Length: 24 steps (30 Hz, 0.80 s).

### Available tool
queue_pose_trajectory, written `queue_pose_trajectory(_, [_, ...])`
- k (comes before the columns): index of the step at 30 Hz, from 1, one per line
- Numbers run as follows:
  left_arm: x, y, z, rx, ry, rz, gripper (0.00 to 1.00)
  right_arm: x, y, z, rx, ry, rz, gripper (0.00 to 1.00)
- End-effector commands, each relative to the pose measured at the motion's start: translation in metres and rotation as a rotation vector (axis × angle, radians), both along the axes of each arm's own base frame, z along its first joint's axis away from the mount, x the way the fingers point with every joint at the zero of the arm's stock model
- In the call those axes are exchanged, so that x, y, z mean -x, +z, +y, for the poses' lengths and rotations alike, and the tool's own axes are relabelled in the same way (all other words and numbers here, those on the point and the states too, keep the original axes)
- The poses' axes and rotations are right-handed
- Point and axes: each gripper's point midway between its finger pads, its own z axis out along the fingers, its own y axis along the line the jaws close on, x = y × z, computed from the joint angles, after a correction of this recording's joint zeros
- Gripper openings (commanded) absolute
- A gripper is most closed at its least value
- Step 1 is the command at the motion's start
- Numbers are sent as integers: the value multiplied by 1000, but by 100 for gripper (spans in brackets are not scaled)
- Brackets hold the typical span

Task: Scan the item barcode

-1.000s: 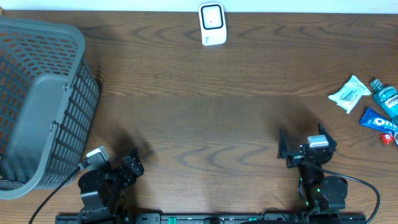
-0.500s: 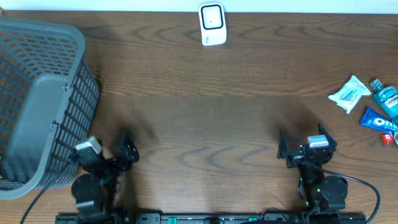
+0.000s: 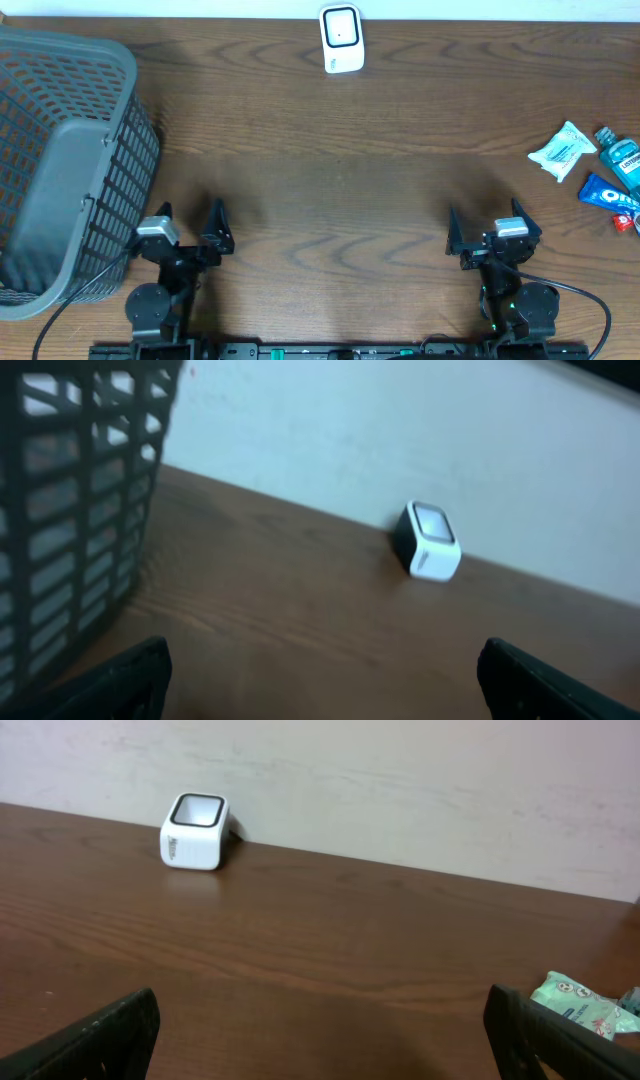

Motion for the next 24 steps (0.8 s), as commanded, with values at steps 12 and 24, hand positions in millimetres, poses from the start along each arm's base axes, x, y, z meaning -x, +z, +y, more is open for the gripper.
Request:
queue_pose_trajectory(12, [-1,-34,6,-127,36,80,98,0,0,0,15,0,-3,99])
queue_pose_trajectory(24, [-1,-34,4,-245,10,71,98,0,0,0,15,0,-3,99])
